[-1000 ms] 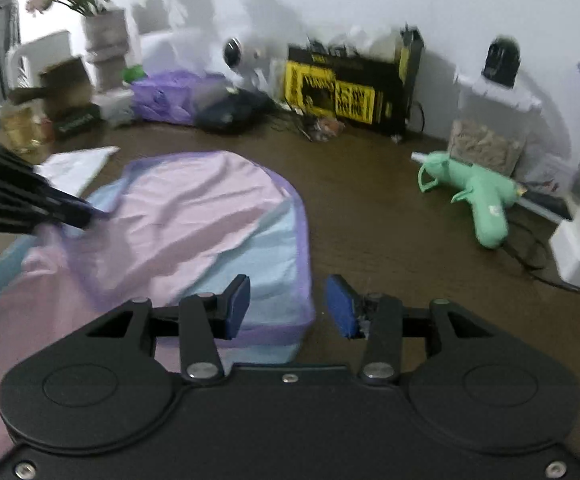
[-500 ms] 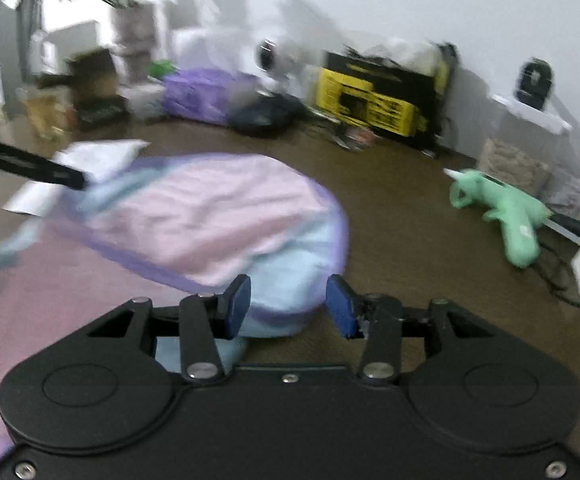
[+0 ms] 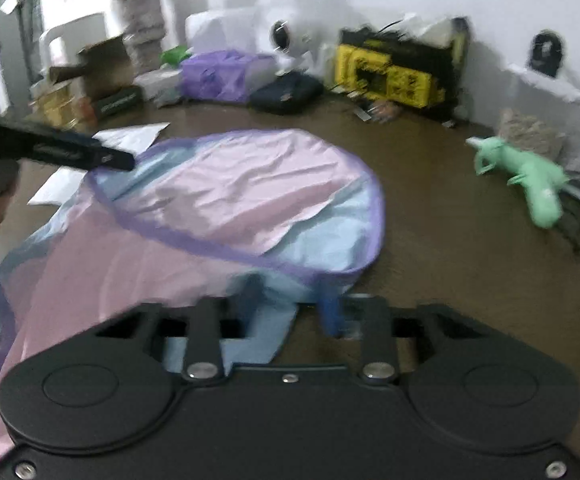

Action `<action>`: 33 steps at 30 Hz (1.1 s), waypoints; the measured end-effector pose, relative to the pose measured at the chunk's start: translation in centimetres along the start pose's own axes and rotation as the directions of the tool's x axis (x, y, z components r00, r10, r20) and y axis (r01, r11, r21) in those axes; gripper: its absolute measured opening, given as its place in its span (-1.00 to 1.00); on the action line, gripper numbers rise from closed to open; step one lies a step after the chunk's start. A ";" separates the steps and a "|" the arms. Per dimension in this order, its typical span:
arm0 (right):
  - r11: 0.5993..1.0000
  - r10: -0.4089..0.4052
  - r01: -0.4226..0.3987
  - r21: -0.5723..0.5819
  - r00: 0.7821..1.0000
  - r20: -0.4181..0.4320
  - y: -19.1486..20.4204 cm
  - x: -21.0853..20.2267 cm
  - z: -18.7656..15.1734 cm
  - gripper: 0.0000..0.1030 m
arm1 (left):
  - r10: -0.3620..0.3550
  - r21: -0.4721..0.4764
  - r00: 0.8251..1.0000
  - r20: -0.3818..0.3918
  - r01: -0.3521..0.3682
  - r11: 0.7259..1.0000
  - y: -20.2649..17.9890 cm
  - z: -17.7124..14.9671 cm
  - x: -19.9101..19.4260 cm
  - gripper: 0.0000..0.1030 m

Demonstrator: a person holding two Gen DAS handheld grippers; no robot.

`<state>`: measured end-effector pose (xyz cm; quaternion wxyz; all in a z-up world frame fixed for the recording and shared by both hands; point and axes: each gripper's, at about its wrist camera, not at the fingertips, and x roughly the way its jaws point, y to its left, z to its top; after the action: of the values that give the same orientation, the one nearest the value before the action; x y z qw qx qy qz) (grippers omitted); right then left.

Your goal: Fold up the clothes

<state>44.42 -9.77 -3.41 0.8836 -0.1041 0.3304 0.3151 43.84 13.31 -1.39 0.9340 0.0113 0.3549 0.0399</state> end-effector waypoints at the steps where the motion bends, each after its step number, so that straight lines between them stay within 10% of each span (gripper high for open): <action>1: 1.000 -0.011 0.011 -0.020 1.000 0.006 -0.1 -0.1 -0.1 -0.85 | -0.006 -0.005 1.000 -0.006 0.006 1.000 0.0 0.1 0.2 0.29; 6: 0.992 -0.120 0.121 -0.040 0.993 0.014 -3.4 0.6 0.5 -0.67 | -0.024 0.019 1.000 -0.009 0.024 1.000 -0.7 1.8 1.0 0.29; 8: 0.992 -0.107 0.109 -0.061 0.994 0.021 -3.9 0.1 0.9 0.23 | -0.014 0.024 1.000 -0.008 0.014 1.000 -0.7 2.6 1.5 0.29; 10: 0.995 -0.087 0.089 -0.040 0.995 0.055 -4.4 -0.7 1.7 0.50 | -0.003 0.012 1.000 -0.027 0.004 1.000 -0.4 3.5 2.7 0.29; 15: 0.993 -0.101 0.099 0.069 0.995 0.018 -6.3 1.4 2.9 0.40 | -0.023 0.026 0.996 -0.082 0.025 0.999 -0.7 3.7 5.2 0.23; 18: 0.992 -0.097 0.099 0.075 0.995 -0.022 -6.7 3.4 3.0 -0.11 | -0.028 -0.004 0.996 -0.082 0.028 1.000 0.2 4.3 5.3 -0.69; 22: 0.993 -0.092 0.093 0.066 0.996 -0.014 -6.4 4.2 2.8 -0.14 | 0.037 -0.040 0.998 -0.043 -0.038 0.998 2.0 4.9 5.9 -0.69; 25: 0.991 -0.119 0.119 0.060 0.993 -0.006 -6.3 4.4 2.9 -0.13 | 0.052 -0.066 0.999 -0.007 -0.052 0.996 3.0 5.0 5.2 -0.54; 27: 0.990 -0.128 0.127 0.054 0.992 0.006 -5.8 4.0 2.9 -0.13 | 0.016 -0.049 1.000 0.010 -0.015 0.999 2.9 5.0 3.6 -0.01; 33: 0.998 -0.057 0.057 -0.002 0.996 0.073 -2.9 -1.4 2.3 -0.05 | -0.071 0.140 0.995 0.072 0.061 0.988 -0.7 2.2 -4.7 0.34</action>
<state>46.58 -11.85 -0.80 0.9034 -0.1035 0.2944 0.2940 41.90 12.29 3.33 0.9447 0.0655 0.3208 -0.0161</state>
